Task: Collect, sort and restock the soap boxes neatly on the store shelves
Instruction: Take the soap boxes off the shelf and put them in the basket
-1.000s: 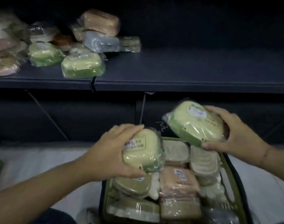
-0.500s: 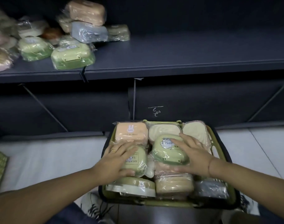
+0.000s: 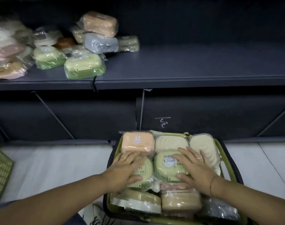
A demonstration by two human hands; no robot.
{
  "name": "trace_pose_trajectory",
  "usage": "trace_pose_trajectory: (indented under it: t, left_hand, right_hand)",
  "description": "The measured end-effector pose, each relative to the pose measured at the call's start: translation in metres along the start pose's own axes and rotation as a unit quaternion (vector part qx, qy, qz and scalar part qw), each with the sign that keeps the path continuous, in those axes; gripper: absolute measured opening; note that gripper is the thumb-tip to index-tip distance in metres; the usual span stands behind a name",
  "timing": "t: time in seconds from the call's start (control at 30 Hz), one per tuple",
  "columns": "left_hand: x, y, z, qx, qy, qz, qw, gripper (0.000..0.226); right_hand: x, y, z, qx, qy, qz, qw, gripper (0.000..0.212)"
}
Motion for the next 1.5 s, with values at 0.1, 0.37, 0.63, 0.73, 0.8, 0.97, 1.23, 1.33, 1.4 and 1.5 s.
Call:
trace_pose_trajectory:
  t: [0.1, 0.37, 0.63, 0.73, 0.8, 0.97, 1.23, 1.33, 1.4, 1.5]
  left_hand:
    - [-0.002, -0.075, 0.001, -0.053, 0.027, -0.068, 0.996, 0.091]
    - [-0.033, -0.278, 0.144, -0.06, -0.133, -0.505, 0.85, 0.083]
    - [-0.006, -0.304, 0.226, -0.071, -0.201, -0.398, 0.892, 0.109]
    - [-0.003, -0.3, 0.236, -0.133, -0.164, -0.402, 0.891, 0.102]
    - [-0.002, -0.297, 0.239, -0.15, -0.161, -0.413, 0.884, 0.106]
    - [-0.009, -0.292, 0.237, -0.133, -0.183, -0.408, 0.885, 0.117]
    - [-0.018, -0.284, 0.226, -0.219, -0.154, -0.424, 0.865, 0.106]
    - [-0.021, -0.282, 0.223, -0.218, -0.152, -0.435, 0.86, 0.107]
    - [-0.024, -0.28, 0.218, -0.215, -0.147, -0.441, 0.859, 0.107]
    - [-0.028, -0.275, 0.209, -0.216, -0.14, -0.445, 0.858, 0.106]
  right_hand:
    - [0.021, -0.061, 0.02, 0.046, -0.029, -0.066, 0.996, 0.104]
    - [0.176, -0.237, 0.113, 0.173, -0.129, -0.251, 0.944, 0.062]
    - [0.345, -0.295, 0.179, 0.138, -0.153, -0.247, 0.947, 0.085]
    - [0.376, -0.301, 0.184, 0.106, -0.14, -0.232, 0.957, 0.09]
    - [0.385, -0.299, 0.178, 0.076, -0.121, -0.223, 0.964, 0.095]
    - [0.38, -0.305, 0.164, 0.009, -0.099, -0.192, 0.976, 0.099]
    - [0.387, -0.3, 0.175, 0.11, -0.159, -0.145, 0.97, 0.11]
    - [0.391, -0.292, 0.174, 0.109, -0.149, -0.124, 0.975, 0.118]
    - [0.391, -0.289, 0.169, 0.11, -0.128, -0.128, 0.977, 0.109]
    - [0.384, -0.285, 0.155, 0.13, -0.081, -0.139, 0.978, 0.102]
Point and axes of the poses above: each hand's wrist, its own x-axis towards the middle knuckle, its own y-axis out of the palm, z = x × y, the point moved 6 cm from there along x, towards the middle knuckle, and after that the axes turned 1 degree about -y, right-handed, at the moved point
